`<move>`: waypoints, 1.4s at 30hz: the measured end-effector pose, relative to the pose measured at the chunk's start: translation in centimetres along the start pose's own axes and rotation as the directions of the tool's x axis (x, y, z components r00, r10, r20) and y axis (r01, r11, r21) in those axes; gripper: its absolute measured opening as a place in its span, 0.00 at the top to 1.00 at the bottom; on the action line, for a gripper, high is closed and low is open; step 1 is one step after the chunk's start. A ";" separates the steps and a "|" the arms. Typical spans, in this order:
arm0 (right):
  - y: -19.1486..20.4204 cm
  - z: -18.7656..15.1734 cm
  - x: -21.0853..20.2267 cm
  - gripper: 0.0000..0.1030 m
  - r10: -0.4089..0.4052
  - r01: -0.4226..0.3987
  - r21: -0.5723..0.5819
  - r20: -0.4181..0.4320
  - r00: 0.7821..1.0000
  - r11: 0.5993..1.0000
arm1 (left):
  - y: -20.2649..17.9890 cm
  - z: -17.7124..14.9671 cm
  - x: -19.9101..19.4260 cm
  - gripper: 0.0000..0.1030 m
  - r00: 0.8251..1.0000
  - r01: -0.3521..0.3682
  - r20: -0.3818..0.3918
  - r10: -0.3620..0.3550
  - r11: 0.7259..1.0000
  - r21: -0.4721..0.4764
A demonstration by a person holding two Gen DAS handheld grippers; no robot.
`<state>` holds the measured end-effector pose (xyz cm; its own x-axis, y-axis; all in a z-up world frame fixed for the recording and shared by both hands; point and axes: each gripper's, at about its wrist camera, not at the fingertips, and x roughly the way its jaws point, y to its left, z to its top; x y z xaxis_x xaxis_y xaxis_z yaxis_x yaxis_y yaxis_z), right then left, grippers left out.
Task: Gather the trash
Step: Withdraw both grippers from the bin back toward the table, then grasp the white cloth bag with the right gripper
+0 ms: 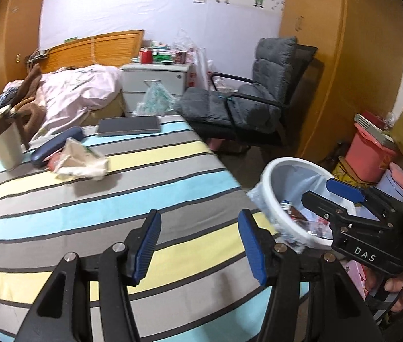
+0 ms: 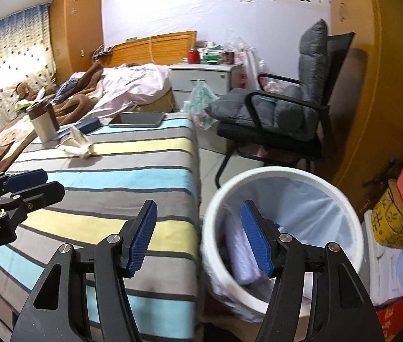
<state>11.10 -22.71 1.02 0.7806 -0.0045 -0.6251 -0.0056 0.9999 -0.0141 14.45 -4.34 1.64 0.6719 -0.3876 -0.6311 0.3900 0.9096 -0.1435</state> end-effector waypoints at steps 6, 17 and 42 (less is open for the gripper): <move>2.8 0.9 0.9 0.39 0.057 -0.057 -0.049 0.001 0.998 0.997 | 3.5 -0.4 -1.1 0.42 0.998 -0.057 0.009 0.058 0.998 -0.038; 7.3 2.3 3.0 0.39 0.152 -0.153 -0.124 -0.017 0.988 0.981 | 10.5 -1.2 -2.4 0.40 0.987 -0.156 0.012 0.159 0.978 -0.137; 14.1 6.9 11.9 0.39 0.367 -0.387 -0.257 -0.124 0.922 0.886 | 21.1 1.2 2.3 0.31 0.980 -0.198 -0.044 0.193 0.954 -0.224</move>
<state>24.59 -8.54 -1.23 0.6403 0.3610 -0.6780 -0.4677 0.8834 0.0287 24.93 13.76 -1.93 0.7064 -0.1980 -0.6796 0.0980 0.9782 -0.1831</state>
